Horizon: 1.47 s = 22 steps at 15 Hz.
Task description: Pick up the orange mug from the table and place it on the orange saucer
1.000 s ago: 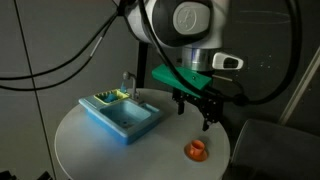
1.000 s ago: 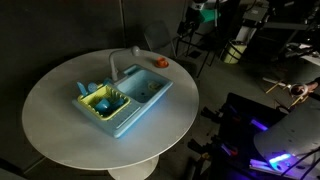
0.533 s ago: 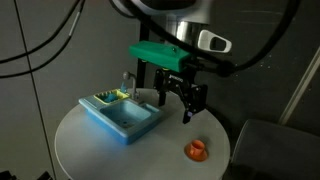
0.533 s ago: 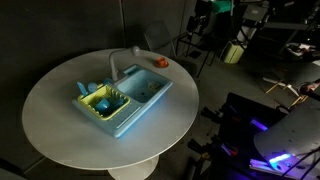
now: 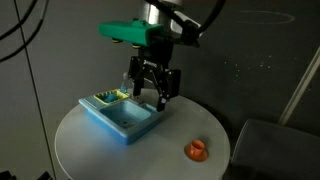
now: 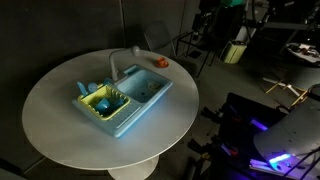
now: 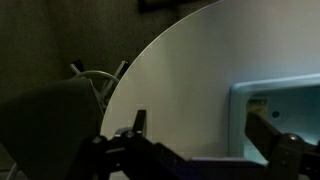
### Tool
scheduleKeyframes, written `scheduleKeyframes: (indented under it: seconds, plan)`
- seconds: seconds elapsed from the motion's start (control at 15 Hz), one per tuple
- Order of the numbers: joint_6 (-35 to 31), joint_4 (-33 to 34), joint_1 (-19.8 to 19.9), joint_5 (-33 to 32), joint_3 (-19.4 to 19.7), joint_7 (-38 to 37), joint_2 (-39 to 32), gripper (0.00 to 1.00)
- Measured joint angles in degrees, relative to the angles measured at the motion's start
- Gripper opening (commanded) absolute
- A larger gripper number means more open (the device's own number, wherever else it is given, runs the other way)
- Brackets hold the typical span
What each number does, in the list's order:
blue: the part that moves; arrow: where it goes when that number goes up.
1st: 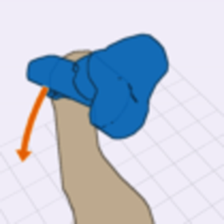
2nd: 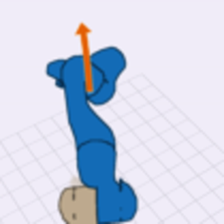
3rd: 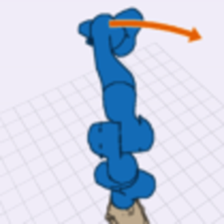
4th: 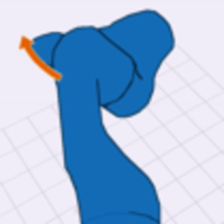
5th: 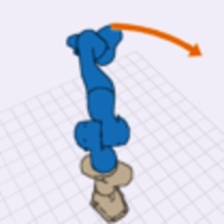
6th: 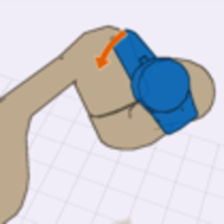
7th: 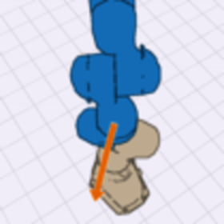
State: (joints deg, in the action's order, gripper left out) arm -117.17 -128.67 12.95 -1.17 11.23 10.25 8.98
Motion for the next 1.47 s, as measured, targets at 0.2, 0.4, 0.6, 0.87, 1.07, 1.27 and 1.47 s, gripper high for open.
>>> scheduleKeyframes:
  seconds: [0.2, 0.4, 0.6, 0.87, 1.07, 1.27, 1.47]
  plan:
    - [0.81, -1.98, -1.78, -0.10, -0.95, 0.02, 2.49, 1.00]
    - [0.99, -4.09, -3.61, -1.14, -2.34, 0.02, 4.88, 1.00]
    - [1.05, -5.59, -4.70, -2.33, -3.56, 0.02, 6.91, 1.00]
    - [1.11, -6.87, -4.94, -4.77, -4.30, -0.01, 9.24, 1.00]
    - [1.13, -7.55, -4.94, -5.84, -4.30, -0.04, 10.56, 1.00]
    - [1.13, -7.87, -4.94, -5.86, -4.31, -0.04, 10.94, 1.00]
    - [1.13, -7.90, -4.94, -5.86, -4.31, -0.04, 10.94, 1.00]
